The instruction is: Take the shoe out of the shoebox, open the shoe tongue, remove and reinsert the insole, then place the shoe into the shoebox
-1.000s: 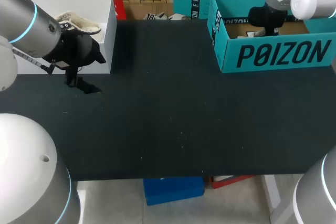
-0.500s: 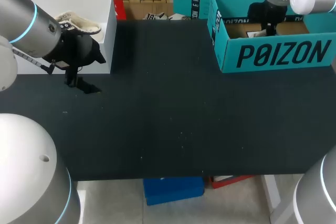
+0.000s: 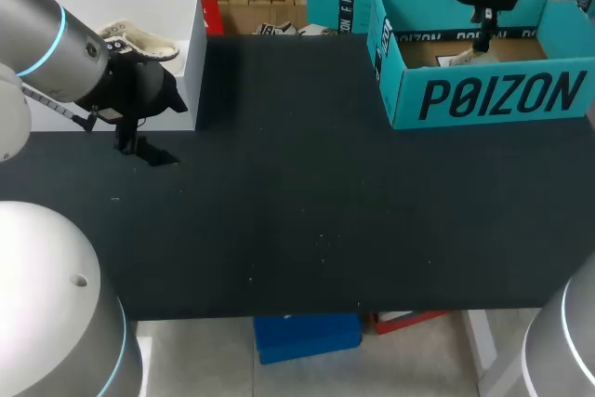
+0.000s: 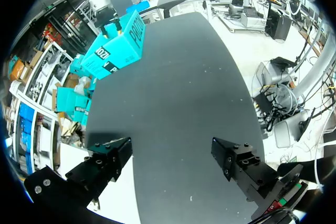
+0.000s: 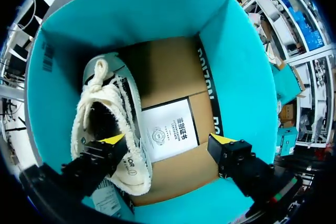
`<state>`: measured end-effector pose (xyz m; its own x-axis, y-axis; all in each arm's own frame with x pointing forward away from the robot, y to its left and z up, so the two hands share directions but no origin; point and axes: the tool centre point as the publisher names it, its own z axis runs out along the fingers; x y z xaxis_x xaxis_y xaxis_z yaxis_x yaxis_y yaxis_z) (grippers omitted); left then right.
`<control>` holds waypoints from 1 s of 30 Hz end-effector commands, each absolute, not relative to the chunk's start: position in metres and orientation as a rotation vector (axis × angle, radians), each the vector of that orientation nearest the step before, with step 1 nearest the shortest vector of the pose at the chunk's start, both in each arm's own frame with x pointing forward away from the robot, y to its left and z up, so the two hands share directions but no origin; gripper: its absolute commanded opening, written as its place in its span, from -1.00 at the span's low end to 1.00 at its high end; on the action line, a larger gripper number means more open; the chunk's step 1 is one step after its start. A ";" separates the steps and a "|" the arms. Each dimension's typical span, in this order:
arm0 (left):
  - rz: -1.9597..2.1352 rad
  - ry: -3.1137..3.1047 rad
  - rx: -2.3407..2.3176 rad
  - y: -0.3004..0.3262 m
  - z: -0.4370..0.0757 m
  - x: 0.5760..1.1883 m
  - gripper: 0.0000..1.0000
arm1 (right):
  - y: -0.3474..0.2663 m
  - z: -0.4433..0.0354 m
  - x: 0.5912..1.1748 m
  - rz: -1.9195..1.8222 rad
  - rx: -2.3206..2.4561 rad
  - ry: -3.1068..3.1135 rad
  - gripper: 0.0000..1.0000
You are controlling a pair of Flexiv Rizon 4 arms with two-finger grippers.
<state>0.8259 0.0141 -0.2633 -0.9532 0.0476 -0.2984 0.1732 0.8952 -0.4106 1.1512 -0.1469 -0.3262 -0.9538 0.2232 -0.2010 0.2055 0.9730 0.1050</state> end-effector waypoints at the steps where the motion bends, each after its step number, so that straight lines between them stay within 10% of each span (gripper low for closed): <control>1: -0.641 2.773 0.166 0.015 -0.265 0.825 1.00 | -0.138 -0.295 1.130 0.091 0.344 2.849 1.00; 30: -0.641 2.773 0.166 0.015 -0.265 0.825 1.00 | -0.018 -0.227 1.026 0.525 0.775 2.122 1.00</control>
<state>0.8259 0.0142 -0.2633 -0.9532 0.0474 -0.2985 0.1731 0.8952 -0.4106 1.0534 -0.0179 -0.2231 -0.6638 0.6403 -0.3864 0.4127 0.7445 0.5248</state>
